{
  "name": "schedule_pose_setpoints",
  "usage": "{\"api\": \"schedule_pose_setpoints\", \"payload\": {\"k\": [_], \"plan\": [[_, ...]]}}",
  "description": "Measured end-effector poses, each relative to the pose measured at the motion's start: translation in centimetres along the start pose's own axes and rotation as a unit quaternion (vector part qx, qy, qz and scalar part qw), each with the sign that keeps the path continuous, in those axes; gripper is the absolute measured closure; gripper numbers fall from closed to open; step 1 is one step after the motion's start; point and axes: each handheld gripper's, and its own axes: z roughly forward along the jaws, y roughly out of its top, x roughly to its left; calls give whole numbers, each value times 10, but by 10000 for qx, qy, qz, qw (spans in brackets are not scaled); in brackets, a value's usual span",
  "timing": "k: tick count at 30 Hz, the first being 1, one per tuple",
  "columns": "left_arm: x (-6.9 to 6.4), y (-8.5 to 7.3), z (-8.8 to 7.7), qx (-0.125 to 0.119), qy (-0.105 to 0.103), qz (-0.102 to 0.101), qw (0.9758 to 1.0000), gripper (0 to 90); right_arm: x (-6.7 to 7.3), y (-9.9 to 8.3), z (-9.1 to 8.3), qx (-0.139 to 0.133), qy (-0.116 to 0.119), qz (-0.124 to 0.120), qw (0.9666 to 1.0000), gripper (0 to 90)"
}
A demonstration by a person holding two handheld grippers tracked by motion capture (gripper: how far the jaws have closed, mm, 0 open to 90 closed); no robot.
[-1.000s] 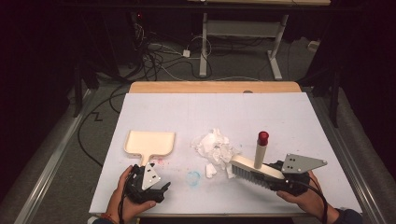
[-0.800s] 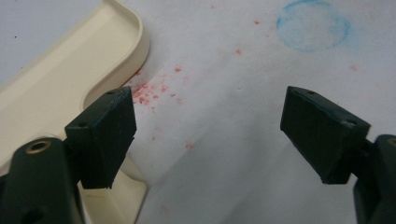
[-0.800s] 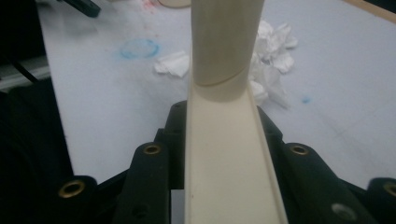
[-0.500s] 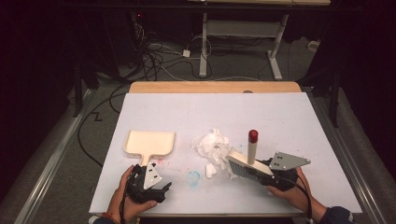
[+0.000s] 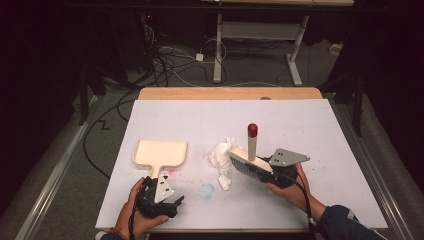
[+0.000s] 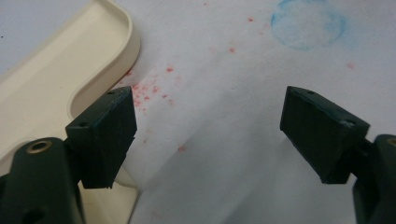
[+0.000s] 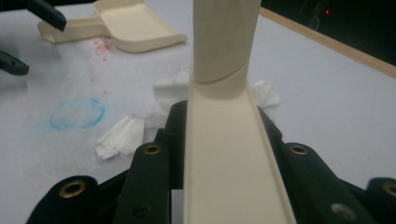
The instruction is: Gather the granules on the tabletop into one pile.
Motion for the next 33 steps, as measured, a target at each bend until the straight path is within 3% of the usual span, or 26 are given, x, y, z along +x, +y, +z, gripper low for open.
{"api": "schedule_pose_setpoints", "payload": {"k": [9,15,18,20,23,28,33], "plan": [[-1,0,-2,3,5,-67,10000,179,-2,9,-22,-317,143,55,9994,679],[0,0,-2,-4,11,-81,10000,179,6,19,-41,-606,257,-21,9978,679],[0,0,-2,0,10,-80,10000,179,11,24,-47,-681,204,-144,9974,679],[0,0,-3,-4,13,-84,10000,179,13,24,-47,-746,359,-102,9965,678],[1,-1,-2,13,13,-83,10000,179,21,20,-40,-720,631,-113,9953,679],[0,0,-2,22,13,-67,10000,179,40,9,-13,-278,977,-312,9943,678],[1,-2,-2,25,7,-89,10000,179,47,1,4,11,1001,-472,9939,678]]}}
